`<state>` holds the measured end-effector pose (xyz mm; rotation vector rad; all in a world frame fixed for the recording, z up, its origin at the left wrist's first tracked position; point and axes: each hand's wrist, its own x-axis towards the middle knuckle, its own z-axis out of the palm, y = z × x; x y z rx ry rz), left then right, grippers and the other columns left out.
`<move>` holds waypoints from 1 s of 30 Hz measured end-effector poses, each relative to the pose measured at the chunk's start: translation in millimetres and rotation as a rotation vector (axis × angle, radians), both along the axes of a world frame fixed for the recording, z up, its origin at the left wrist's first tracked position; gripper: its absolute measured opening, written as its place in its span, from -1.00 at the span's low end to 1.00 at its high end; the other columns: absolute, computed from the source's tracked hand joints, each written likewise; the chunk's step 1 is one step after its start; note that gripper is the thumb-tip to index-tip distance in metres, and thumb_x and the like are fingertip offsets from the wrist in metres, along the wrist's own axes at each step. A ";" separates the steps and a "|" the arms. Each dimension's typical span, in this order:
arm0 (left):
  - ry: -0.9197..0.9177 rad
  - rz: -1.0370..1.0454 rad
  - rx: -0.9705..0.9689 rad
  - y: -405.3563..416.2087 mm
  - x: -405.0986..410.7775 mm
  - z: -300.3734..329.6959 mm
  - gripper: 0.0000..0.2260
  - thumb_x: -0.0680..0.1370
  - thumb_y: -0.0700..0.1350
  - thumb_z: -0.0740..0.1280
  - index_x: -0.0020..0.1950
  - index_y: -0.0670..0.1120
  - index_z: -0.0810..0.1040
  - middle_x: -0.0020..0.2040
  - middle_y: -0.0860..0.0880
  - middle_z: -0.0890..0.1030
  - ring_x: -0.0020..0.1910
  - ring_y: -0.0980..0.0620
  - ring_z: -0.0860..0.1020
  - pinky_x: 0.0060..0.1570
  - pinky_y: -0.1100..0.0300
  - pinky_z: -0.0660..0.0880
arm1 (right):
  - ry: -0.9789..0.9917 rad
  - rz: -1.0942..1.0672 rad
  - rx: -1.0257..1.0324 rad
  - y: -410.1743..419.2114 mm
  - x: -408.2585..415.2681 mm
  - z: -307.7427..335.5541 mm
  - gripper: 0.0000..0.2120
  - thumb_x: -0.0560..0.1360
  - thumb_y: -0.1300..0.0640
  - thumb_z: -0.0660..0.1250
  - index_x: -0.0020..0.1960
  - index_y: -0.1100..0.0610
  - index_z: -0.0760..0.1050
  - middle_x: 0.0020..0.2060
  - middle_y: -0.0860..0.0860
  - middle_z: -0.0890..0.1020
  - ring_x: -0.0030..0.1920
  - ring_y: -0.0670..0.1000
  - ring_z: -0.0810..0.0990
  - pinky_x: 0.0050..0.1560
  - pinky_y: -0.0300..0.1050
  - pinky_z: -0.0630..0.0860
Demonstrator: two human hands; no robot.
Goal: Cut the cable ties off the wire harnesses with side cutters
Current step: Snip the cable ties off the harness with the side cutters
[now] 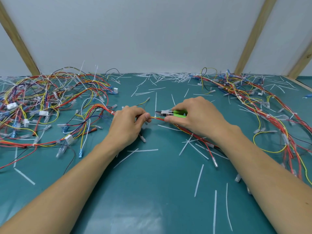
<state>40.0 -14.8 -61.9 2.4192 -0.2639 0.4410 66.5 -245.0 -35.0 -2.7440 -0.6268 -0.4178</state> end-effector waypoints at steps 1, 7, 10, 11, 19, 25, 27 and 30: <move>-0.009 0.003 -0.007 0.4 0.1 0.2 -0.78 0.65 -0.01 0.30 -0.12 0.04 0.68 -0.27 0.09 0.56 -0.15 0.03 0.37 -0.11 0.09 0.24 | 0.000 -0.001 0.000 0.3 -0.4 0.1 -0.49 0.46 -0.50 0.24 0.06 -0.15 0.70 -0.23 -0.05 0.63 -0.10 0.08 0.53 -0.23 -0.03 0.45; -0.029 0.022 -0.013 0.7 -0.5 1.6 -0.79 0.64 -0.01 0.30 -0.11 0.03 0.69 -0.21 0.05 0.60 -0.14 0.04 0.37 -0.09 0.10 0.27 | 0.014 -0.019 -0.005 0.0 -0.6 0.6 -0.50 0.46 -0.50 0.26 0.07 -0.17 0.71 -0.25 -0.04 0.63 -0.13 0.07 0.53 -0.30 -0.07 0.35; -0.019 0.021 -0.001 0.7 -0.7 1.9 -0.79 0.64 -0.01 0.30 -0.10 0.02 0.69 -0.23 0.07 0.58 -0.13 0.01 0.40 -0.08 0.10 0.27 | 0.014 -0.022 -0.005 -0.1 -0.5 1.4 -0.47 0.46 -0.51 0.24 0.04 -0.14 0.71 -0.26 -0.03 0.63 -0.13 0.08 0.53 -0.28 -0.05 0.40; -0.015 0.020 0.004 0.9 -1.0 2.2 -0.79 0.64 -0.02 0.31 -0.10 0.02 0.69 -0.24 0.09 0.57 -0.13 0.01 0.40 -0.09 0.10 0.26 | 0.013 -0.024 -0.008 0.1 -0.7 1.8 -0.46 0.46 -0.52 0.23 0.03 -0.13 0.71 -0.26 -0.03 0.63 -0.13 0.08 0.53 -0.26 -0.04 0.43; -0.028 0.009 0.008 0.4 -1.4 3.1 -0.80 0.64 -0.03 0.32 -0.11 0.01 0.70 -0.29 0.16 0.50 -0.16 0.02 0.38 -0.12 0.12 0.22 | 0.010 -0.021 -0.027 1.1 -1.5 2.5 -0.47 0.47 -0.50 0.25 0.04 -0.11 0.70 -0.24 -0.02 0.64 -0.10 0.09 0.55 -0.22 -0.02 0.48; -0.034 0.008 0.009 0.4 -0.7 1.8 -0.80 0.64 -0.03 0.32 -0.11 0.01 0.70 -0.28 0.13 0.52 -0.14 0.00 0.40 -0.08 0.08 0.29 | 0.016 -0.024 -0.029 0.8 -1.3 1.6 -0.47 0.47 -0.51 0.25 0.04 -0.12 0.70 -0.24 -0.03 0.64 -0.11 0.08 0.55 -0.24 -0.04 0.45; -0.038 0.005 0.014 0.3 -0.4 1.6 -0.80 0.64 -0.04 0.32 -0.10 0.01 0.70 -0.29 0.15 0.51 -0.15 -0.01 0.40 -0.07 0.07 0.32 | 0.013 -0.024 -0.026 0.2 -0.8 1.4 -0.46 0.46 -0.51 0.24 0.04 -0.12 0.70 -0.22 -0.03 0.64 -0.08 0.09 0.56 -0.20 -0.03 0.48; -0.042 0.003 0.017 0.5 -0.6 2.4 -0.81 0.64 -0.05 0.33 -0.10 0.00 0.70 -0.31 0.18 0.49 -0.17 0.01 0.40 -0.10 0.09 0.30 | 0.012 -0.023 -0.020 0.3 -0.6 0.7 -0.47 0.45 -0.52 0.25 0.05 -0.13 0.69 -0.20 -0.05 0.63 -0.06 0.08 0.55 -0.18 -0.02 0.48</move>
